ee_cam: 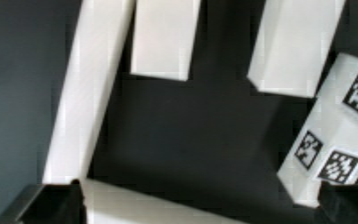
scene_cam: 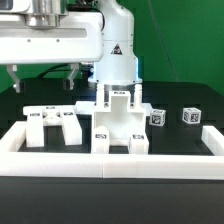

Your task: Assemble chair

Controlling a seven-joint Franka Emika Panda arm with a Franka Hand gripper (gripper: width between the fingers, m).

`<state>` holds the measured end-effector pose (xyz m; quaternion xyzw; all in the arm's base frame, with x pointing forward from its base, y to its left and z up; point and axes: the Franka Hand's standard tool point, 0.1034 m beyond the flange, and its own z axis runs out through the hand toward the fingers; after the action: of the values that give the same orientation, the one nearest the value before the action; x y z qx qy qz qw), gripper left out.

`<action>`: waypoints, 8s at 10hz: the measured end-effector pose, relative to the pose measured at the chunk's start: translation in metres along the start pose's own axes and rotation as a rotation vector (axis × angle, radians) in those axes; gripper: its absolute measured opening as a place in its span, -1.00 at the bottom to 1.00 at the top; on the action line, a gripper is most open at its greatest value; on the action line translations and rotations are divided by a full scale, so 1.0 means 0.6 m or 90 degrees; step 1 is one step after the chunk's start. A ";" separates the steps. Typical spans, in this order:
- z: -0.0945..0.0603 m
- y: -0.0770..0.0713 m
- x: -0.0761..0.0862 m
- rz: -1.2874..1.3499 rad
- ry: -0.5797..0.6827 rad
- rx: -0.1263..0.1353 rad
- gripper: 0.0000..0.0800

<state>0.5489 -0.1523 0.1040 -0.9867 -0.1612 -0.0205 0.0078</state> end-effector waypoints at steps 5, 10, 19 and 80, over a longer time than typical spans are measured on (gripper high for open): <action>0.015 -0.043 -0.028 -0.006 -0.014 0.017 0.62; 0.048 -0.064 -0.065 0.004 -0.024 0.021 0.62; 0.103 -0.080 -0.067 -0.009 -0.045 0.022 0.62; -0.039 -0.211 0.129 0.162 -0.046 0.049 -0.27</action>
Offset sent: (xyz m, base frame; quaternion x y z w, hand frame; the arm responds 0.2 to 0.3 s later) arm -0.0141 0.0205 -0.0178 0.0175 0.0215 0.0301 0.9992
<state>0.5809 -0.0080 0.1317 -0.9982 -0.0355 0.0221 0.0424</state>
